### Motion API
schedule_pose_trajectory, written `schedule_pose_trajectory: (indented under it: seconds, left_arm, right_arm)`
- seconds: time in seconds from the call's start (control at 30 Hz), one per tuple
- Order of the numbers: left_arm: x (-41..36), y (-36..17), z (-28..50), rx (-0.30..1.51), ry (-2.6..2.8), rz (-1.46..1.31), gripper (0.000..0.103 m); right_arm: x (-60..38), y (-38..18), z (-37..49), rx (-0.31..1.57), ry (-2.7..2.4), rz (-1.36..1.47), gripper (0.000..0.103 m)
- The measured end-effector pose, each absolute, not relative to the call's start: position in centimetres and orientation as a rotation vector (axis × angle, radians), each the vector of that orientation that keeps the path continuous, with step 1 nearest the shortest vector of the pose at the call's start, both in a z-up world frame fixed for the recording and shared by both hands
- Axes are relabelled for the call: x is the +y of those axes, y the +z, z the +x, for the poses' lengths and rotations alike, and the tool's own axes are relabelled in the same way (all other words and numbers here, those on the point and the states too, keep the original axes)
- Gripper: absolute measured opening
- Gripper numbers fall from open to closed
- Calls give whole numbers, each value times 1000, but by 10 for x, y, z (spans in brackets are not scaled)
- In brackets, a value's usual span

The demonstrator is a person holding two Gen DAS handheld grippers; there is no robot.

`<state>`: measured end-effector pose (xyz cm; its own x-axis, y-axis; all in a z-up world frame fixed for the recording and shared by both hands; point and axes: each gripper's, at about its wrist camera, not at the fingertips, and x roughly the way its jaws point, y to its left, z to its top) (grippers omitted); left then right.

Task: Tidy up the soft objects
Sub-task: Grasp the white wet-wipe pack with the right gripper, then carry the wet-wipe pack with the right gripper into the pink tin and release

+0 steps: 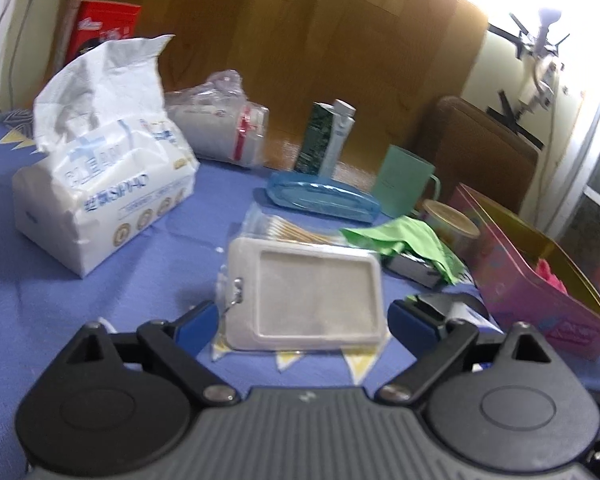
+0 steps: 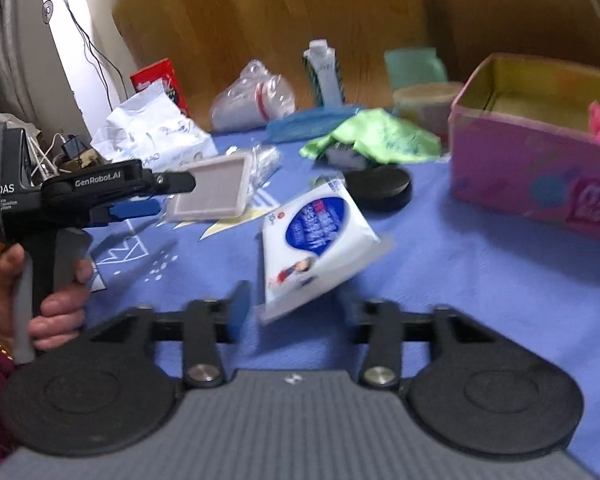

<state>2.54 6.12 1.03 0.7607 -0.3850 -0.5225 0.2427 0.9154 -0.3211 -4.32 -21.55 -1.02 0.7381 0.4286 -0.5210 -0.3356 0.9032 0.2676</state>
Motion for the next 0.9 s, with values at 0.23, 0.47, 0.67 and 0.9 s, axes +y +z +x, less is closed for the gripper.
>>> schedule_pose_trajectory:
  seconds: [0.23,0.47,0.67,0.9]
  left_arm:
    - [21,15,17,720,-485,-228,96]
    - [-15,14,16,833,-561,-251,95]
    - [-26,9,17,889,-606,-297,94]
    - [-44,9,14,876,-588,-239,74]
  right_arm:
    - [-203,-7,-57,445,354,-115,92]
    - [-207,-15,-33,476,385,-169,92]
    - [-216,-25,-4,569,427,-114,89]
    - [-212,-24,-21,545,453,-108,71]
